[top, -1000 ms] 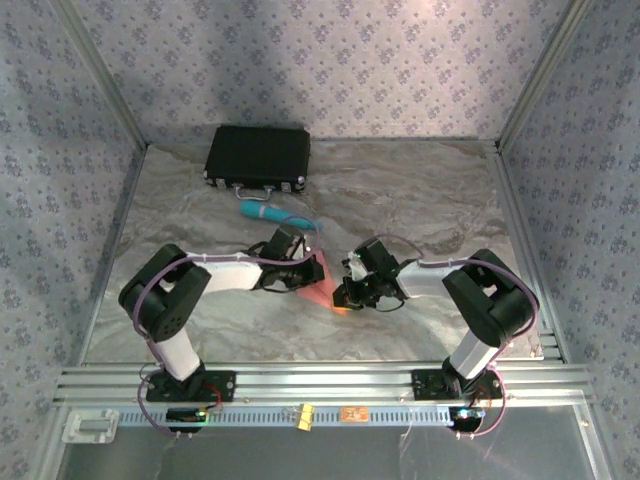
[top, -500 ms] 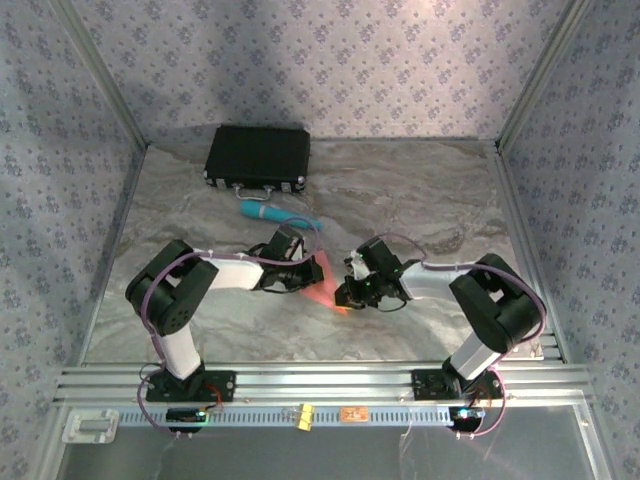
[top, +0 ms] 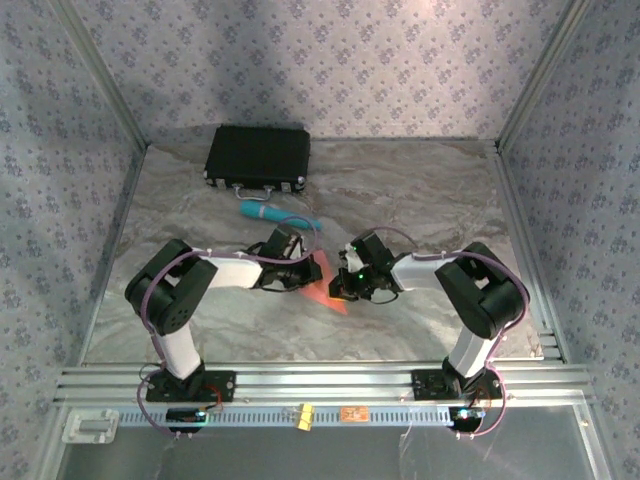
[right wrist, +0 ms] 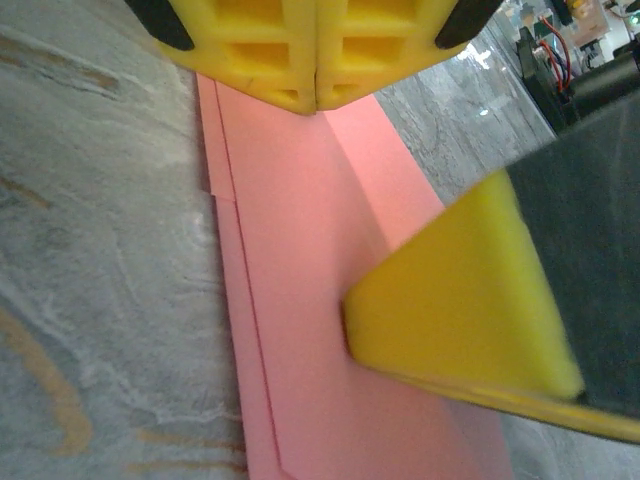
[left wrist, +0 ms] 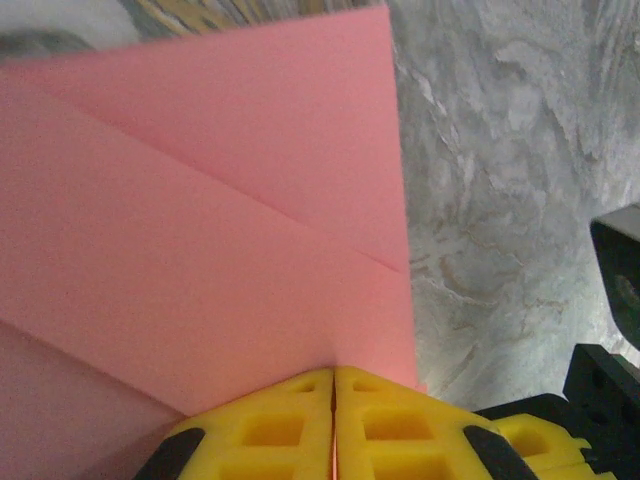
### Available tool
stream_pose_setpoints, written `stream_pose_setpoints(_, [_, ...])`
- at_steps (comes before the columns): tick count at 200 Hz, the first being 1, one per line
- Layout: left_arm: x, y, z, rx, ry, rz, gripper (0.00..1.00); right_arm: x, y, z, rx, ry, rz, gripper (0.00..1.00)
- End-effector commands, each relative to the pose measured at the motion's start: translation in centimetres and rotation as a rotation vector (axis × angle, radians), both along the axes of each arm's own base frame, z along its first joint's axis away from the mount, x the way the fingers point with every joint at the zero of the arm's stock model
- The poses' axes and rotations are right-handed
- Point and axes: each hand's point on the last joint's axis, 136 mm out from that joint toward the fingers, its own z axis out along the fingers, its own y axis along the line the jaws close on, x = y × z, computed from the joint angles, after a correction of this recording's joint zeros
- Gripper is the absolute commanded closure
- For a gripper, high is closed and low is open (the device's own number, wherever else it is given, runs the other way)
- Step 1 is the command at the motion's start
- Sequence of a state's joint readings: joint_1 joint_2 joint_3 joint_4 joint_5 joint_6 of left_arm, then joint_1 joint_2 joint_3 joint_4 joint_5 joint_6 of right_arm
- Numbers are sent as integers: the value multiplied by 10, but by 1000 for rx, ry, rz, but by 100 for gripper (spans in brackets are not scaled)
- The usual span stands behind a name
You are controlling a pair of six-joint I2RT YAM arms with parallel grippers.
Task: Fold a paper plane with a square sheet of paper (pick it up from the middle)
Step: Fourth fold the wing at the center of the table.
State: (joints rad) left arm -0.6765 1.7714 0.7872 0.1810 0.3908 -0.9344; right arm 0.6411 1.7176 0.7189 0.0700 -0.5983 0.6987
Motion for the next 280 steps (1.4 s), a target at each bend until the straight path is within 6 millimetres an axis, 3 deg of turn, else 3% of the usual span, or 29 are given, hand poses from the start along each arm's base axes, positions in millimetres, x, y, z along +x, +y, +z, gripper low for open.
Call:
stream_pose_setpoints(1, [19,22,-9,58,0,52,90,-29,-32,-36,-137,111,-14,100])
stream_pose_setpoints(46, [49,56,-8,59,-8,132,90,-33,-33,-37,-132,124,-5,100])
stream_pose_setpoints(77, [60,77,-8,83,6,164,90,-32,-31,-34,-117,115,1,100])
stream_pose_setpoints(129, [64,80,33,68,-69,176,87,-27,-24,-28,-93,102,4,99])
stream_pose_setpoints(155, [58,74,51,64,-106,162,86,-26,-24,-27,-93,98,2,99])
stream_pose_setpoints(192, [41,48,50,54,-107,97,85,-25,-24,-25,-93,92,-2,99])
stream_pose_setpoints(243, [14,-2,25,18,-53,-29,86,-25,-25,-23,-89,88,-3,98])
stream_pose_setpoints(280, [2,8,-10,89,16,-23,88,-23,-24,-19,-78,81,-5,98])
